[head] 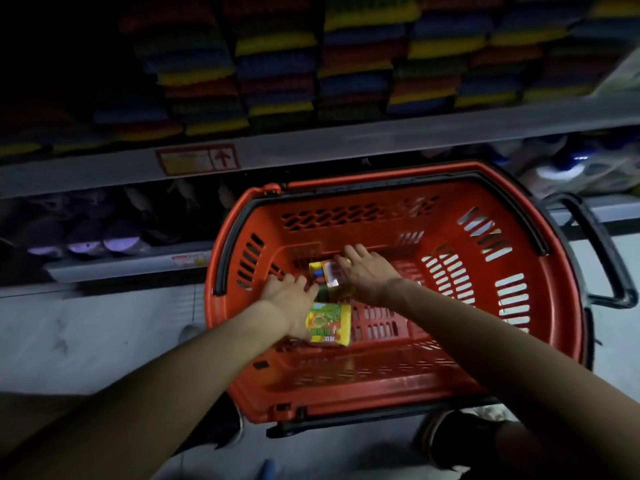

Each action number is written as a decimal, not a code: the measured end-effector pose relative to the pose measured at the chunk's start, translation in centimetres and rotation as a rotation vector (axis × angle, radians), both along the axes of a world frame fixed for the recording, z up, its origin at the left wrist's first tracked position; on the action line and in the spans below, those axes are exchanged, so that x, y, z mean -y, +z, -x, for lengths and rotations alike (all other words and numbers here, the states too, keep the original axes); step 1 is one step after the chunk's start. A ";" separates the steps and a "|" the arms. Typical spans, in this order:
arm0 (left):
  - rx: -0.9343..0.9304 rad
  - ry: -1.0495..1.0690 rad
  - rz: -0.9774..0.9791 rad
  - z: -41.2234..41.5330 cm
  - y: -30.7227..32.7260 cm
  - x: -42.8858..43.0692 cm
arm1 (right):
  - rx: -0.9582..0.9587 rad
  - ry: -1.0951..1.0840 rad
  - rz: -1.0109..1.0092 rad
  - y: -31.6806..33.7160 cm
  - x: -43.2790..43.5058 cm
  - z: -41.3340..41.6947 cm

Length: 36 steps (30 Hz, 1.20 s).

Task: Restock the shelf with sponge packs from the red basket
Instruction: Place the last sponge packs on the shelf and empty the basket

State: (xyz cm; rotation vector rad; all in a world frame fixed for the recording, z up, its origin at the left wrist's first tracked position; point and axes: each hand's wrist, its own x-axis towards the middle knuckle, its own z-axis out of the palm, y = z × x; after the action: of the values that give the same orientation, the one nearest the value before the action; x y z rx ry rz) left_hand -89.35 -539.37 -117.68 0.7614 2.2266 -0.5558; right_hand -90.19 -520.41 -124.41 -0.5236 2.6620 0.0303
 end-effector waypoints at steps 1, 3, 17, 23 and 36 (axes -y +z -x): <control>0.008 0.000 0.024 0.3 -0.8 -0.3 | -0.015 0.003 -0.013 -0.5 -0.1 -0.1; 0.015 0.016 0.034 0.6 -2.2 -0.6 | -0.043 -0.012 -0.006 -1.4 -0.4 -0.3; 0.099 0.699 -0.477 0.6 -4.2 -1.9 | 0.224 -0.606 0.441 1.5 -3.5 -0.5; 0.334 1.028 -0.920 1.7 5.1 -0.3 | 0.411 -0.793 0.921 13.1 -5.6 -0.7; 0.478 1.185 -1.696 -2.3 17.0 4.0 | 0.205 -0.786 1.516 25.9 1.1 -6.9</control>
State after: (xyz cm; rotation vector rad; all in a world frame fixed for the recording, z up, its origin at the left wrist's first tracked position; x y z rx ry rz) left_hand -87.02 -543.41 -100.71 0.0354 1.7608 1.9860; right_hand -83.26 -521.52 -98.47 0.1947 2.0036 -2.1362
